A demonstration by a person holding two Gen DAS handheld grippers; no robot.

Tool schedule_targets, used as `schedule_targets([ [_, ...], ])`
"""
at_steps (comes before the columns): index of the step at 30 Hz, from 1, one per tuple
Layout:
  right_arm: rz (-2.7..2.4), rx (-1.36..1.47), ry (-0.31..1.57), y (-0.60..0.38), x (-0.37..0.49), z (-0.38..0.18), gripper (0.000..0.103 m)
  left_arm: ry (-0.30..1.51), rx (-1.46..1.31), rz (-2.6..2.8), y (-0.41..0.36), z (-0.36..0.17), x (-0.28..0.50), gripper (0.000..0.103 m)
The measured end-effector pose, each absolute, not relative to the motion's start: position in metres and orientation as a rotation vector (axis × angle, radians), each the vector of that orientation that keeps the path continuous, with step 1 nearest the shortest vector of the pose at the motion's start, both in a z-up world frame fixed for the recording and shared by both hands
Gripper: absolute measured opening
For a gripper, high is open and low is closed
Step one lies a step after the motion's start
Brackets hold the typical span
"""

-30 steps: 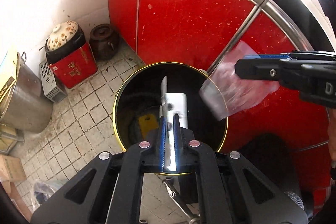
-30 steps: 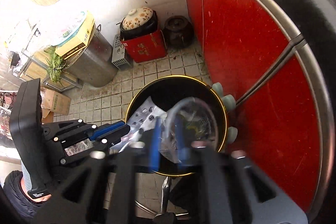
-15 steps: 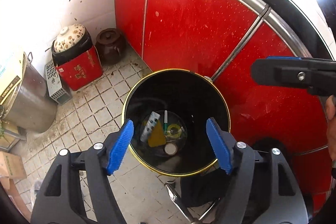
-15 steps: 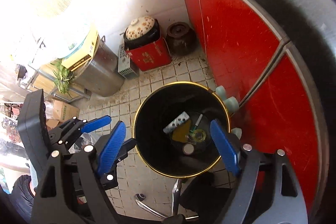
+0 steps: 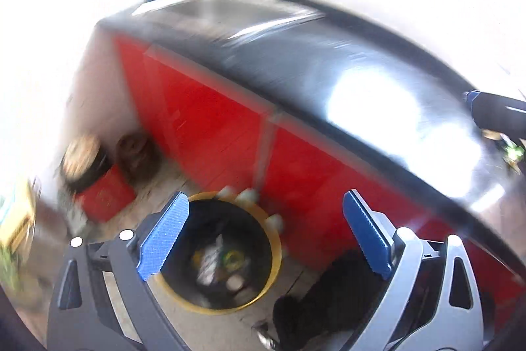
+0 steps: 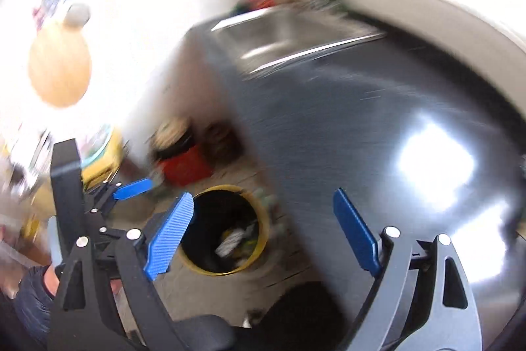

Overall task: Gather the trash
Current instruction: 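Carry blister pack and clear cup to the black bin and release both, then return both tools to the remaining trash on the countertop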

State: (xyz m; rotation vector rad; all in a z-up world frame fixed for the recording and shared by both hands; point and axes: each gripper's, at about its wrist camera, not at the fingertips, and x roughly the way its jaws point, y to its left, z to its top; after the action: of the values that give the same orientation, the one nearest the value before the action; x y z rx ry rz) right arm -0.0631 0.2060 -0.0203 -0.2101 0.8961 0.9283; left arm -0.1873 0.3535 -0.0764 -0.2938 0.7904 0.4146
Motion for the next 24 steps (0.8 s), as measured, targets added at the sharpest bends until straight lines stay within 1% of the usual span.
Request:
schedule_targets([
  [3,0.752,-0.134,0.859,0.127,-0.047,0.001,0.086,0.763,-0.223,0.281,0.299,-0.049,-0.143,0.093],
  [7,0.493,-0.076,0.829,0.019,-0.036,0.015,0.086,0.744,-0.159,0.108,0.224,-0.026,-0.096,0.093],
  [13,0.194,0.022,0.832,-0.126,-0.044,0.012,0.086,0.723,-0.050,-0.105,0.111,-0.008,-0.039,0.093],
  [15,0.139,0.063,0.831,-0.159,-0.049,0.011,0.086,0.721,-0.017,-0.158,0.077,-0.005,-0.031,0.093],
  [18,0.100,0.102,0.834,-0.191,-0.054,0.008,0.086,0.724,0.024,-0.201,0.048,-0.005,-0.025,0.093],
  [24,0.095,0.115,0.836,-0.205,-0.059,0.005,0.086,0.737,0.050,-0.216,0.032,-0.005,-0.018,0.093],
])
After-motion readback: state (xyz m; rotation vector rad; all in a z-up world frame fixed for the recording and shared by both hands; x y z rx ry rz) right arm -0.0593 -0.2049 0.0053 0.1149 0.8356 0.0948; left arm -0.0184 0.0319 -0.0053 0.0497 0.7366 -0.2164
